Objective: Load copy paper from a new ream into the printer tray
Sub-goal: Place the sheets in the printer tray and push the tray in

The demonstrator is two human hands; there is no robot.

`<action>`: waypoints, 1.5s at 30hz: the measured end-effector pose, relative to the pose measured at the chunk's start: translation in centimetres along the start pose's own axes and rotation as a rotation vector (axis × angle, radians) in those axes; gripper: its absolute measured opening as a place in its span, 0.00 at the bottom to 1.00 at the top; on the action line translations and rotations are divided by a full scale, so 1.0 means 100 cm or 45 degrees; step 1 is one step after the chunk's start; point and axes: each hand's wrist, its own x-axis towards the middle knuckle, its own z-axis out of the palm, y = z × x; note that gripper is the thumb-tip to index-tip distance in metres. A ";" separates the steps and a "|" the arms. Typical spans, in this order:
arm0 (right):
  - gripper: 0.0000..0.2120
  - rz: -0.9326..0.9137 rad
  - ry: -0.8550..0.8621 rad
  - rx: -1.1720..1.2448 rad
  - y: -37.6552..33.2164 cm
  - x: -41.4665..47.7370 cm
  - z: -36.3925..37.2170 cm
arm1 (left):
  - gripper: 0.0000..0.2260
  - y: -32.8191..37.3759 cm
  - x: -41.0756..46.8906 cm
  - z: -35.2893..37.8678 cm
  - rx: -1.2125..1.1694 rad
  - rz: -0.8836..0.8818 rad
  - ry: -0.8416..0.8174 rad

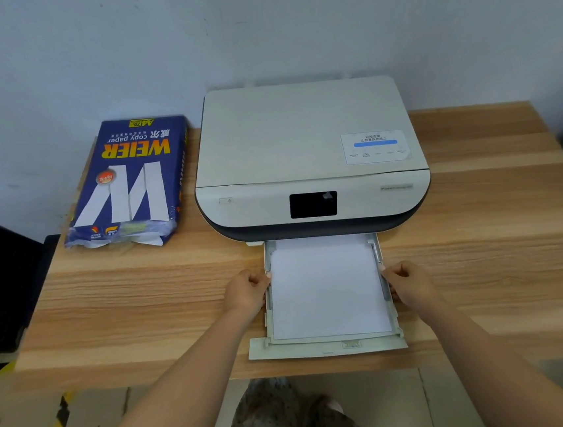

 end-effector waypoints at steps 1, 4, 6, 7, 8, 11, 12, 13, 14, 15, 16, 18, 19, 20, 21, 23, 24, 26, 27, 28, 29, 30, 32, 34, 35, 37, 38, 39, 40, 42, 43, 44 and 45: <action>0.10 -0.029 -0.004 -0.015 0.001 -0.004 0.000 | 0.13 0.001 -0.005 0.000 0.064 0.032 0.000; 0.10 -0.100 0.000 -0.028 0.007 -0.012 0.003 | 0.18 -0.003 -0.017 0.001 0.134 0.127 -0.034; 0.12 -0.119 0.045 -0.047 0.009 -0.015 0.008 | 0.18 -0.004 -0.020 0.002 0.160 0.156 -0.007; 0.13 -0.125 0.071 -0.065 0.008 -0.016 0.010 | 0.18 -0.002 -0.020 0.003 0.166 0.156 0.015; 0.13 -0.134 0.093 -0.080 0.008 -0.016 0.013 | 0.17 -0.002 -0.019 0.003 0.160 0.148 0.028; 0.14 -0.154 0.145 -0.108 0.004 -0.018 0.017 | 0.17 0.000 -0.018 0.004 0.170 0.135 0.039; 0.15 -0.157 0.160 -0.104 0.004 -0.018 0.018 | 0.16 -0.001 -0.018 0.004 0.177 0.144 0.049; 0.16 -0.156 0.171 -0.105 0.004 -0.018 0.019 | 0.15 -0.002 -0.018 0.005 0.175 0.155 0.067; 0.16 -0.160 0.177 -0.115 0.002 -0.020 0.018 | 0.15 -0.003 -0.019 0.006 0.165 0.163 0.087; 0.17 -0.161 0.173 -0.129 0.001 -0.021 0.018 | 0.15 -0.003 -0.021 0.007 0.151 0.168 0.098; 0.19 -0.163 0.161 -0.136 0.001 -0.024 0.017 | 0.16 -0.004 -0.023 0.007 0.141 0.169 0.093; 0.23 -0.190 0.107 -0.135 0.004 -0.032 0.014 | 0.24 -0.008 -0.030 0.007 0.128 0.178 0.044; 0.26 -0.220 0.067 -0.151 0.007 -0.038 0.012 | 0.29 -0.010 -0.037 0.006 0.136 0.201 0.005; 0.30 -0.265 0.026 -0.201 0.011 -0.043 0.010 | 0.36 -0.014 -0.043 0.004 0.172 0.233 -0.046; 0.36 -0.314 -0.018 -0.293 0.017 -0.048 0.009 | 0.43 -0.018 -0.050 0.002 0.243 0.271 -0.112; 0.48 -0.391 -0.109 -0.485 0.029 -0.059 0.005 | 0.54 -0.026 -0.063 -0.002 0.425 0.335 -0.259; 0.52 -0.418 -0.152 -0.514 0.034 -0.064 0.002 | 0.59 -0.030 -0.069 -0.003 0.505 0.362 -0.326; 0.58 -0.468 -0.225 -0.548 0.042 -0.071 -0.001 | 0.63 -0.039 -0.077 -0.004 0.621 0.409 -0.393; 0.59 -0.490 -0.261 -0.591 0.044 -0.074 0.000 | 0.63 -0.044 -0.079 -0.003 0.654 0.423 -0.391; 0.60 -0.505 -0.287 -0.637 0.047 -0.076 0.001 | 0.62 -0.048 -0.079 -0.003 0.673 0.433 -0.371; 0.59 -0.505 -0.291 -0.678 0.046 -0.078 0.003 | 0.61 -0.051 -0.079 -0.002 0.685 0.448 -0.334; 0.58 -0.499 -0.268 -0.699 0.045 -0.079 0.004 | 0.59 -0.053 -0.077 -0.002 0.691 0.467 -0.289; 0.55 -0.495 -0.219 -0.715 0.043 -0.078 0.005 | 0.54 -0.052 -0.074 -0.001 0.678 0.510 -0.199; 0.54 -0.501 -0.217 -0.711 0.040 -0.076 0.005 | 0.49 -0.049 -0.070 -0.002 0.610 0.537 -0.120; 0.55 -0.508 -0.221 -0.712 0.039 -0.074 0.004 | 0.47 -0.047 -0.069 -0.003 0.575 0.541 -0.099; 0.55 -0.530 -0.229 -0.706 0.037 -0.071 0.003 | 0.48 -0.043 -0.065 -0.006 0.552 0.549 -0.118; 0.54 -0.541 -0.229 -0.683 0.035 -0.068 0.002 | 0.50 -0.040 -0.063 -0.008 0.565 0.548 -0.152; 0.53 -0.544 -0.226 -0.638 0.032 -0.067 0.002 | 0.53 -0.038 -0.062 -0.009 0.586 0.541 -0.195; 0.52 -0.544 -0.217 -0.587 0.030 -0.065 0.001 | 0.55 -0.037 -0.060 -0.009 0.614 0.534 -0.239; 0.51 -0.550 -0.209 -0.540 0.026 -0.063 0.000 | 0.56 -0.035 -0.058 -0.009 0.676 0.542 -0.280; 0.50 -0.552 -0.213 -0.545 0.024 -0.062 0.000 | 0.55 -0.035 -0.056 -0.008 0.688 0.558 -0.260; 0.50 -0.550 -0.218 -0.550 0.024 -0.062 0.000 | 0.53 -0.036 -0.054 -0.008 0.680 0.580 -0.222; 0.50 -0.545 -0.221 -0.546 0.024 -0.061 0.000 | 0.50 -0.036 -0.052 -0.008 0.659 0.602 -0.182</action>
